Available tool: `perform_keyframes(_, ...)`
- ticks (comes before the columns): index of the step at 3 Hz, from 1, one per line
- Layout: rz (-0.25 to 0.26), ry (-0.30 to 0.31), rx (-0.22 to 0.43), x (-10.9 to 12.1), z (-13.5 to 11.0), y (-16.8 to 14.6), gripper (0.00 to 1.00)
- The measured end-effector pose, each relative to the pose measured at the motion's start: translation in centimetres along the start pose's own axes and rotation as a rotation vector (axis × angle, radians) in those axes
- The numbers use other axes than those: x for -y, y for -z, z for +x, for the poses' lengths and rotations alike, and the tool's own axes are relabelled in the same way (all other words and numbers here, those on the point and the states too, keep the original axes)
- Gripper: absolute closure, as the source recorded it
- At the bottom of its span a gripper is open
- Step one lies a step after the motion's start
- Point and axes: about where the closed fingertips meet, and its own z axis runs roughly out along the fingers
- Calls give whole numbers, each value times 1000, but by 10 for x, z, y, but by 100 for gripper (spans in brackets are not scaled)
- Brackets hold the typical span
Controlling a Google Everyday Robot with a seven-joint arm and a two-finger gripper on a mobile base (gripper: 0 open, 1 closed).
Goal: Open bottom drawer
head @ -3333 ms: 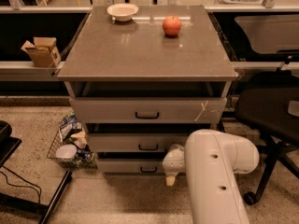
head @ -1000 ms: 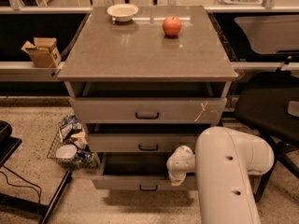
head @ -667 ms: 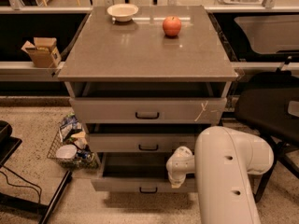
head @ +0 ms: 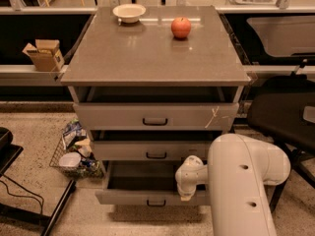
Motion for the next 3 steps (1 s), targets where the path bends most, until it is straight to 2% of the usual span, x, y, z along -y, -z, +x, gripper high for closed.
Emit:
perform_keyframes(1, -48, 35, 16, -17, 2, -2, 100)
perform_keyframes(2, -74, 53, 25, -26, 3, 1, 100)
perform_keyframes(3, -74, 53, 25, -26, 2, 2, 82)
